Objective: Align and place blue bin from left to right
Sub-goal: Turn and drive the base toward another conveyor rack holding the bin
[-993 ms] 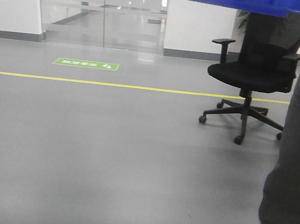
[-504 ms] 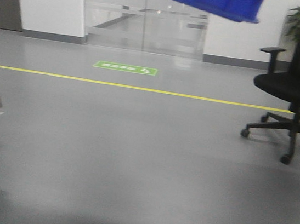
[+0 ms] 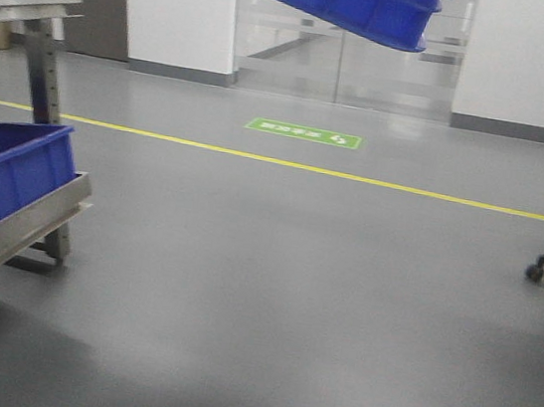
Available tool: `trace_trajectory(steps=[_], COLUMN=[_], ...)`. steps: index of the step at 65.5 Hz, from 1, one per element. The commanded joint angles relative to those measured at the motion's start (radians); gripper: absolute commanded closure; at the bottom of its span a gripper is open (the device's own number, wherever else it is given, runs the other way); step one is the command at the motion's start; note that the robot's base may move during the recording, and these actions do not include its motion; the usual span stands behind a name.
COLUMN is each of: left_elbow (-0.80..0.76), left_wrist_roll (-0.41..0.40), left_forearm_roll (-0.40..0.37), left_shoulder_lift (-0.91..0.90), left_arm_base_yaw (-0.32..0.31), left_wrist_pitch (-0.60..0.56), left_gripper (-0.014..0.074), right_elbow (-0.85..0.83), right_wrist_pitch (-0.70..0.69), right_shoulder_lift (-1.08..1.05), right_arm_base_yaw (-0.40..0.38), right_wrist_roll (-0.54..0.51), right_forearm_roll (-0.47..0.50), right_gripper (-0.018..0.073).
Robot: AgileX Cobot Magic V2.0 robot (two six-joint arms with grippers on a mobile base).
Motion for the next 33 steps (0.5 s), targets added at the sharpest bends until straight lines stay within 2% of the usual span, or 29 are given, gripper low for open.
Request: trace_trajectory(steps=[1, 33], left_elbow=[-0.018, -0.018], left_wrist_roll=[0.013, 0.013], left_forearm_roll=[-0.079, -0.079], left_shoulder_lift=[-0.018, -0.018], left_arm_base_yaw=[-0.025, -0.025], left_wrist_pitch=[-0.123, -0.125], left_gripper=[0.0708, 0.0708], right_elbow=[-0.014, -0.014], right_wrist_pitch=[-0.098, -0.098], right_shoulder_lift=[-0.020, -0.020], right_arm_base_yaw=[0.025, 0.025], right_wrist_roll=[-0.034, -0.034], right_forearm_roll=[0.094, 0.094], right_gripper=[0.0627, 0.0627])
